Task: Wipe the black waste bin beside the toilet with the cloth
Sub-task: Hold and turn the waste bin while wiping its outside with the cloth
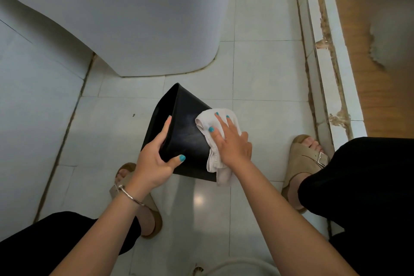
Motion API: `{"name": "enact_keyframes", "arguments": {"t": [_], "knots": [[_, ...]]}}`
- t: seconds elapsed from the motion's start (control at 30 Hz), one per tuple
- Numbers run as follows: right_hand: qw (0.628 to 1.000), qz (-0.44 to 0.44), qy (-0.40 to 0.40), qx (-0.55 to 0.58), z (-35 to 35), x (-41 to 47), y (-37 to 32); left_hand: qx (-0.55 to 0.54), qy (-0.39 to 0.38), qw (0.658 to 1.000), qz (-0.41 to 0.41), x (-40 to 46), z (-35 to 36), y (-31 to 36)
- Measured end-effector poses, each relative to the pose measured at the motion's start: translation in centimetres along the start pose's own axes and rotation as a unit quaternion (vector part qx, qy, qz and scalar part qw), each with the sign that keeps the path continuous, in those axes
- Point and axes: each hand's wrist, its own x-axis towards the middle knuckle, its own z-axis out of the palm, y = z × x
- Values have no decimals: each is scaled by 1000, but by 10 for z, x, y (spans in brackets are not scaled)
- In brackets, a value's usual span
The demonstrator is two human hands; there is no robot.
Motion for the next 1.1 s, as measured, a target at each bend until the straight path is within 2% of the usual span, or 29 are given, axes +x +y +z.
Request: {"name": "enact_keyframes", "arguments": {"t": [0.27, 0.5, 0.73, 0.83, 1.0, 1.1], "knots": [[999, -40, -19, -1, 3, 1, -1, 7, 0, 1000, -9, 1, 0, -3], [999, -39, 25, 21, 6, -12, -3, 37, -14, 999, 20, 8, 0, 5], [984, -156, 86, -14, 7, -35, -41, 25, -12, 999, 22, 21, -3, 6], [979, -184, 90, -10, 5, -34, -46, 9, -9, 1000, 23, 20, -1, 6], [978, -184, 96, -8, 6, -25, -36, 1, -7, 1000, 19, 15, -5, -1], [986, -146, 83, -11, 8, -15, -26, -6, -6, 1000, 16, 10, -7, -3]]}}
